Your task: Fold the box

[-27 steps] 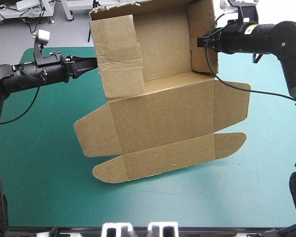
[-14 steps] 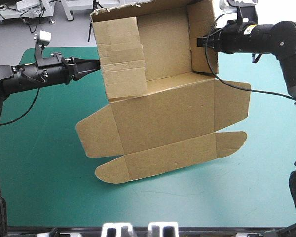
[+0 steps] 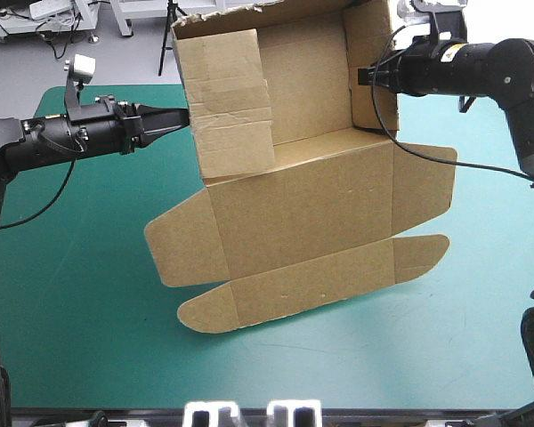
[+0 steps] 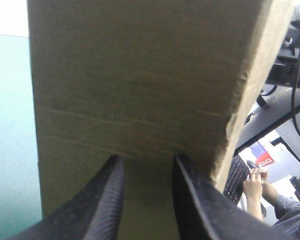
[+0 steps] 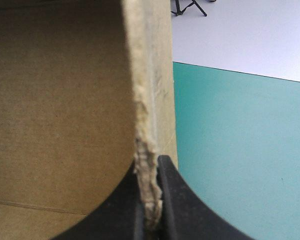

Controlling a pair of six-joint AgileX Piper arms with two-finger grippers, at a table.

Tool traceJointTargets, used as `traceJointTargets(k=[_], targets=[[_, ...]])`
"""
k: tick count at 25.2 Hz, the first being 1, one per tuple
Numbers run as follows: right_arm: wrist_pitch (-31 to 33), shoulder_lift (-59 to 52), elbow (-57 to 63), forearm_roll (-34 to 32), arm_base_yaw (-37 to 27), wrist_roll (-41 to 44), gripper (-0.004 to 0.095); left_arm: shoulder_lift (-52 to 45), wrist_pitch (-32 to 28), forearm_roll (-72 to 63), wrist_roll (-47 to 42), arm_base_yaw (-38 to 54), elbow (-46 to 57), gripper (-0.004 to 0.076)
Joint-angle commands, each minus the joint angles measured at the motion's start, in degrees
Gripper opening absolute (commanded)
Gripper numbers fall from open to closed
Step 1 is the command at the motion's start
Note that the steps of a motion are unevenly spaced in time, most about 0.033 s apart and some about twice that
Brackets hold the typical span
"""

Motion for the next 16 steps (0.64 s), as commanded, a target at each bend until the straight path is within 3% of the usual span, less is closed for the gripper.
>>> traceJointTargets(k=[1,16], targets=[[-4.6,-2.1,-1.7,3.4,-0.1,0.5,-0.0012,-2.7,4.8,-5.5,-0.2,-0.6,-1.7,0.0246],[-4.2,-1.4,-1.7,5.3,0.5,0.5,-0.0012,-6.2,4.8,0.9,-0.2,-0.6,-1.7,0.0247]])
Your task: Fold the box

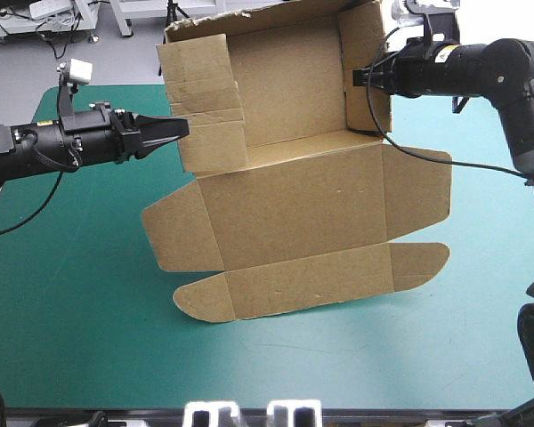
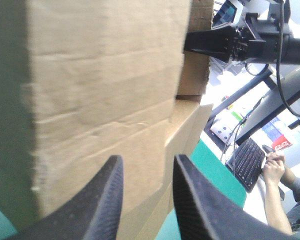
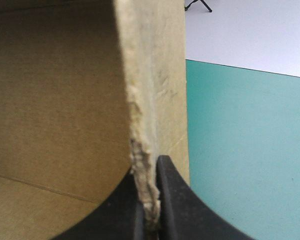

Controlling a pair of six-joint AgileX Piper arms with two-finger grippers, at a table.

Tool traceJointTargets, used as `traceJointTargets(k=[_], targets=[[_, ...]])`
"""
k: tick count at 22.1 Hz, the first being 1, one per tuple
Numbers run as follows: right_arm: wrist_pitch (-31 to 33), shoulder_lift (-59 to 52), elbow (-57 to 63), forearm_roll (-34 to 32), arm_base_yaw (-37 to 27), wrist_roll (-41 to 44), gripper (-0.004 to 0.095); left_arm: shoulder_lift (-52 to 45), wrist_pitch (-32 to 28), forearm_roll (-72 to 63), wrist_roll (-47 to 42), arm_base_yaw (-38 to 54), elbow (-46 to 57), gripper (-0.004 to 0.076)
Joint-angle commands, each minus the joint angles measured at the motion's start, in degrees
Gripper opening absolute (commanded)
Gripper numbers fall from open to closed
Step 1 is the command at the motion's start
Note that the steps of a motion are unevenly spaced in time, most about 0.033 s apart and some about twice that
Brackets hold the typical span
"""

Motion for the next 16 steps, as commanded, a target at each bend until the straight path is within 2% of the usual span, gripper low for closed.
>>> traceJointTargets(k=[1,4,16], targets=[[-4.1,-2.3,-1.7,5.3,0.0,0.3,-0.0012,-2.0,3.7,-2.0,-0.2,-0.3,-1.7,0.0247],[-2.9,-2.3,-1.7,7.0,0.0,0.1,-0.0012,-2.0,1.9,4.6,-0.6,-0.3,-1.7,0.0247],[-0.8,-2.8,-1.7,5.8,0.0,0.1,-0.0012,-2.0,-6.2,8.4,-0.2,-0.3,-1.7,0.0246]])
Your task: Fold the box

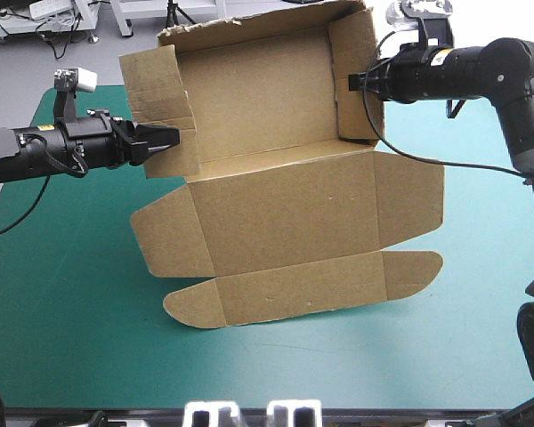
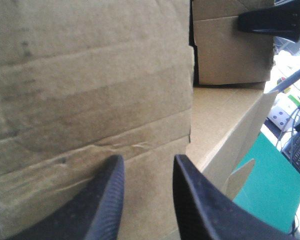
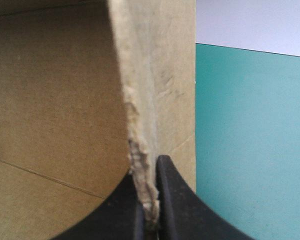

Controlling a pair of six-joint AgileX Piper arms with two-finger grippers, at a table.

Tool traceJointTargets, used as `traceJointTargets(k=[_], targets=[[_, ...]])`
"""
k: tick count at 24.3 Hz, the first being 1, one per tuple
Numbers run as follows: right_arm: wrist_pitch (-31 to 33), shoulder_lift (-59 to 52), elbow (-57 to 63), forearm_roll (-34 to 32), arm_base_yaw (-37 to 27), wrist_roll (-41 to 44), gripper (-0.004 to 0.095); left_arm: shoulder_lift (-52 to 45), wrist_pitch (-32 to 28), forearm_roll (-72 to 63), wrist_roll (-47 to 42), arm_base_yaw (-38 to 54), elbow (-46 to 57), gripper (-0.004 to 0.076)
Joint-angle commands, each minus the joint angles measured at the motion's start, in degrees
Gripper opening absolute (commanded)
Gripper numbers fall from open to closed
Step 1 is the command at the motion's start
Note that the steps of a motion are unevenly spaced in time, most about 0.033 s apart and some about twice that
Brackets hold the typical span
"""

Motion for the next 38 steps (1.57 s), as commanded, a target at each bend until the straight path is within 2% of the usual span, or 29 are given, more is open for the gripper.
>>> traceJointTargets(k=[1,9,14,18,20,24,34,38], targets=[[-3.7,-3.2,-1.7,2.2,-0.1,0.1,-0.0012,-1.6,-3.1,-2.2,0.2,-0.2,-1.7,0.0246],[-4.5,-3.3,-1.7,0.4,-0.1,0.7,-0.0012,-1.6,-7.1,0.9,0.2,-0.1,-1.7,0.0245],[-5.2,-4.0,-1.7,-11.0,-0.4,8.0,-0.0013,-1.6,-11.3,1.0,0.2,0.7,-3.0,0.0245],[-4.4,-5.9,-1.8,-7.9,-4.6,7.4,-0.0013,-1.5,-14.1,0.4,-0.1,5.9,-4.1,0.0245],[-3.7,-7.1,-1.8,-1.7,-7.4,4.2,-0.0013,-1.2,-14.3,-0.7,-0.1,9.2,-4.1,0.0245],[-1.9,-9.4,-1.8,4.5,-10.6,1.2,-0.0013,0.3,-14.4,-0.7,-0.1,11.5,-4.1,0.0245],[4.3,-16.9,-1.8,6.4,-13.3,-0.1,-0.0013,5.5,-18.9,-0.7,-1.1,12.1,-4.3,0.0245],[5.5,-20.1,-1.8,8.5,-13.4,-0.1,-0.0013,7.7,-17.1,-6.4,-1.6,13.5,-4.4,0.0245]])
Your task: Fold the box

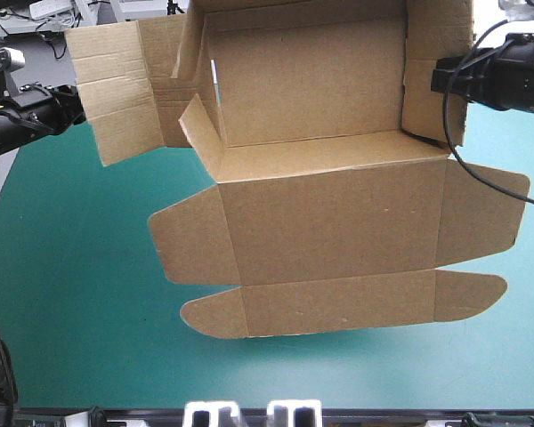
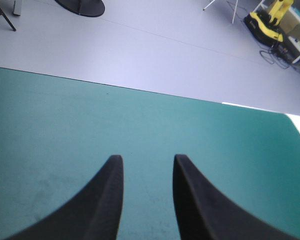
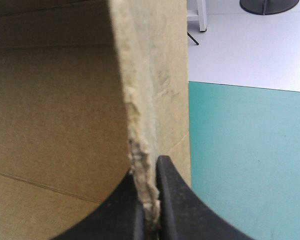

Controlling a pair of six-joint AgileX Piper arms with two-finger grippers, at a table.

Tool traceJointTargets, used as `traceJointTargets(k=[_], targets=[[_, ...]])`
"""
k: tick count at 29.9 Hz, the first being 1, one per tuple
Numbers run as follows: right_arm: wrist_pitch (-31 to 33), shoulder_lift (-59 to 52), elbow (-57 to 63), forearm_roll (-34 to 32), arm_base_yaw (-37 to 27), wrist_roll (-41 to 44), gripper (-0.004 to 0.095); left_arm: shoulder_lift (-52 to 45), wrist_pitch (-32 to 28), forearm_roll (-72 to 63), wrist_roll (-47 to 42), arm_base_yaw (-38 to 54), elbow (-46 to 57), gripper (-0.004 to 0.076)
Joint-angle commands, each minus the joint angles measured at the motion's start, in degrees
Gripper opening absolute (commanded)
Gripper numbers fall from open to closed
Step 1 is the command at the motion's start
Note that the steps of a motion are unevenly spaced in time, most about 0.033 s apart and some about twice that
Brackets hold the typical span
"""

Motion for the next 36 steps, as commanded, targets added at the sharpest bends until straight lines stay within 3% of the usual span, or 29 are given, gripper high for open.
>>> traceJointTargets(k=[1,5,14,36], targets=[[-3.5,-4.1,-1.8,5.7,-0.4,-0.1,-0.0013,-0.2,0.8,-9.1,-0.7,1.1,-1.9,0.0245],[-3.8,-5.6,-1.8,9.0,-0.4,-0.2,-0.0013,1.9,8.4,-14.3,-0.7,1.1,-1.9,0.0245],[-6.5,-5.4,-1.7,9.7,-0.4,0.3,-0.0013,1.3,23.5,-30.9,1.5,0.7,-1.9,0.0242],[-8.4,3.1,-1.7,10.4,-0.3,-0.7,-0.0013,-5.0,23.8,-33.7,3.0,-4.9,-2.2,0.0242]])
